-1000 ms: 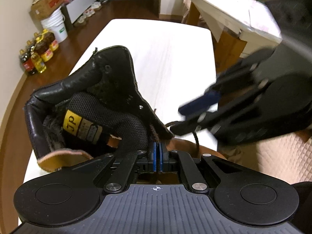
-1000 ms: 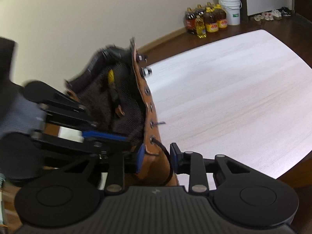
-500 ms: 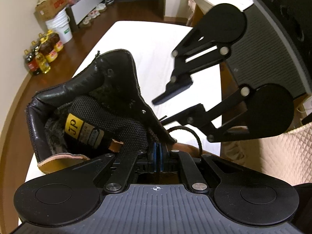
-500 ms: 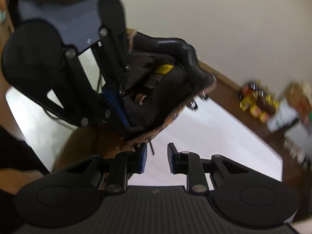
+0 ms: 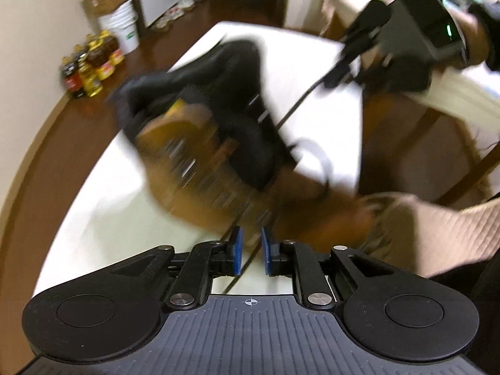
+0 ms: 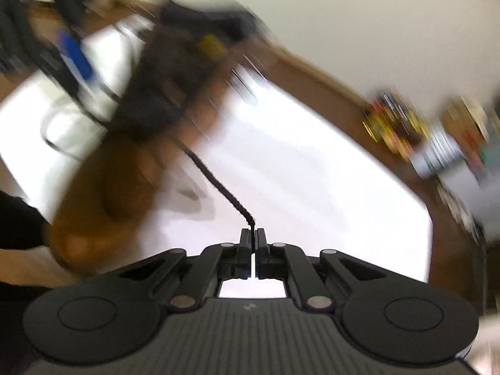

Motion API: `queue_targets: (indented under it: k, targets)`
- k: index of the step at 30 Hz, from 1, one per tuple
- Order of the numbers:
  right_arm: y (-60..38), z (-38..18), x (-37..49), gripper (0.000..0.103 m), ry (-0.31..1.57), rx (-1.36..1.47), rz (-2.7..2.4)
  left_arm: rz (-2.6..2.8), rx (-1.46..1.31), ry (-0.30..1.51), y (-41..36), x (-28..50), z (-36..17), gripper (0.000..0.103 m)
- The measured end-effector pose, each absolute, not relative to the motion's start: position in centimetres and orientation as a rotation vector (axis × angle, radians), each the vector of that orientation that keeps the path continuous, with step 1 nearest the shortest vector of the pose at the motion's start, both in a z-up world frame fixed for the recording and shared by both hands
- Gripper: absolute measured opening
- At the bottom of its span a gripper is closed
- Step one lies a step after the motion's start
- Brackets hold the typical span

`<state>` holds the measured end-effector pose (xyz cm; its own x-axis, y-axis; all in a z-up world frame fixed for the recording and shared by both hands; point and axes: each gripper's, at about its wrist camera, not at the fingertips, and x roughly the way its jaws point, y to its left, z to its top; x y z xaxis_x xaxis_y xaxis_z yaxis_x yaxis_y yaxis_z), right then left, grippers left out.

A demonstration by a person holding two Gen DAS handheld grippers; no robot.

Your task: Lace up shoes with both hands

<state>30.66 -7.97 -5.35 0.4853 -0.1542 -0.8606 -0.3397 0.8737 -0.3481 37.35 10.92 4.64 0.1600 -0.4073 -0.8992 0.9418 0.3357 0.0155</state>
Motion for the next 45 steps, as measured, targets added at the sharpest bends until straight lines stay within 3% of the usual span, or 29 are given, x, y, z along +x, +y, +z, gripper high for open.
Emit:
queue_targets:
  k: [12, 17, 19, 24, 31, 36, 39, 40, 41, 45]
  targets:
    - [-19.8, -7.4, 28.9, 0.003, 1.303, -0.633, -0.506, -1.210, 0.970, 0.768, 8.5, 36.2, 2.0, 0.019]
    - [-18.3, -8.1, 29.8, 0.009, 1.351, -0.627, -0.412, -1.177, 0.990, 0.760, 8.1, 35.5, 1.6, 0.020]
    - [-15.7, -7.6, 30.5, 0.019, 1.316, -0.598, -0.296, -1.162, 0.999, 0.754, 8.0, 35.5, 1.6, 0.019]
    - [-8.8, -6.4, 31.6, 0.019, 1.143, -0.458, 0.068, -1.149, 0.993, 0.758, 8.3, 35.3, 2.0, 0.020]
    - [-3.8, -6.5, 33.4, 0.019, 0.993, -0.557, 0.405, -1.170, 1.027, 0.720, 7.7, 35.1, 1.2, 0.020]
    - [-2.2, -6.7, 35.2, 0.026, 0.920, -0.622, 0.512, -1.158, 0.963, 0.762, 7.6, 35.6, 1.4, 0.004]
    - [-1.5, -7.0, 36.5, 0.024, 0.885, -0.670, 0.565, -1.149, 0.907, 0.799, 7.7, 36.2, 1.7, 0.003]
    - [-1.3, -7.2, 36.7, 0.010, 0.889, -0.674, 0.571, -1.142, 0.898, 0.804, 7.8, 36.2, 1.7, 0.003]
    - [-1.2, -7.2, 37.1, 0.003, 0.903, -0.651, 0.580, -1.134, 0.891, 0.823, 8.0, 36.2, 1.6, 0.002]
    - [-4.2, -7.6, 37.9, 0.002, 1.014, -0.542, 0.426, -1.142, 0.878, 0.914, 9.7, 35.6, 1.3, 0.002]
